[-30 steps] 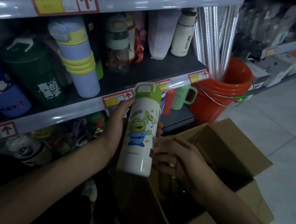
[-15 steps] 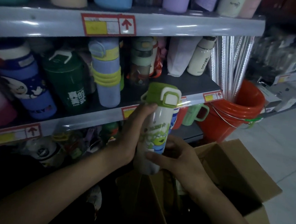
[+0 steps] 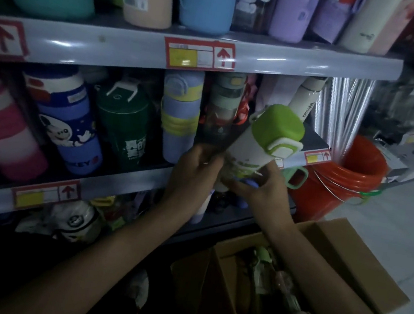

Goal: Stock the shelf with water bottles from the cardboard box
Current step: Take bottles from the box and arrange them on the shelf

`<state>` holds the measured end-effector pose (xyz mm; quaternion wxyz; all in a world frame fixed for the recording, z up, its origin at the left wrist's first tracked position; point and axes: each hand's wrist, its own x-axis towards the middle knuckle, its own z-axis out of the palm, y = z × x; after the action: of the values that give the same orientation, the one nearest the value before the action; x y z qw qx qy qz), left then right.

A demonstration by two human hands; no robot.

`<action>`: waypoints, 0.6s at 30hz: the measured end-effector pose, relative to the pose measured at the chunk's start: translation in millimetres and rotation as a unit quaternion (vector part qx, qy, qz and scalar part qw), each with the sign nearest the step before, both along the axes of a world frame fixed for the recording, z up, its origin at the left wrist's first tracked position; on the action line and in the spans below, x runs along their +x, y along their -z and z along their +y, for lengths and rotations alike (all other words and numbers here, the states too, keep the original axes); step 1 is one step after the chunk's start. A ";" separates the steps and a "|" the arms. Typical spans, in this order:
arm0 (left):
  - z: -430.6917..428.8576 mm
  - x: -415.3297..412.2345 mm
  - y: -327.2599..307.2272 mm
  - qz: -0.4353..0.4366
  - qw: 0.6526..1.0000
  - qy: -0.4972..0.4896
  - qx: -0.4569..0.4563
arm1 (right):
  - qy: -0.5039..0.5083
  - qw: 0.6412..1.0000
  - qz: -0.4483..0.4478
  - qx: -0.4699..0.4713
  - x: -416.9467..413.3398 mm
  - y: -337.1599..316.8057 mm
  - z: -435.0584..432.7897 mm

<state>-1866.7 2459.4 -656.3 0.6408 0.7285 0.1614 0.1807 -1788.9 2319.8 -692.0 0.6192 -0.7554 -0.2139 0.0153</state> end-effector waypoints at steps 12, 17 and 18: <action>19.5 20.5 17.5 0.059 0.995 0.001 0.082 | 0.015 0.995 -0.084 -0.050 62.2 -3.9 57.2; 19.1 31.4 23.4 0.048 0.993 -0.032 0.099 | 0.026 0.987 -0.123 -0.096 70.3 0.5 68.8; 19.7 34.0 24.6 0.052 0.994 -0.033 0.093 | 0.029 0.986 -0.127 -0.102 70.6 -0.1 70.2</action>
<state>-1832.7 2479.1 -680.9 0.5551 0.7872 0.2011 0.1780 -1718.2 2390.0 -692.0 0.5071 -0.8161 -0.2663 -0.0770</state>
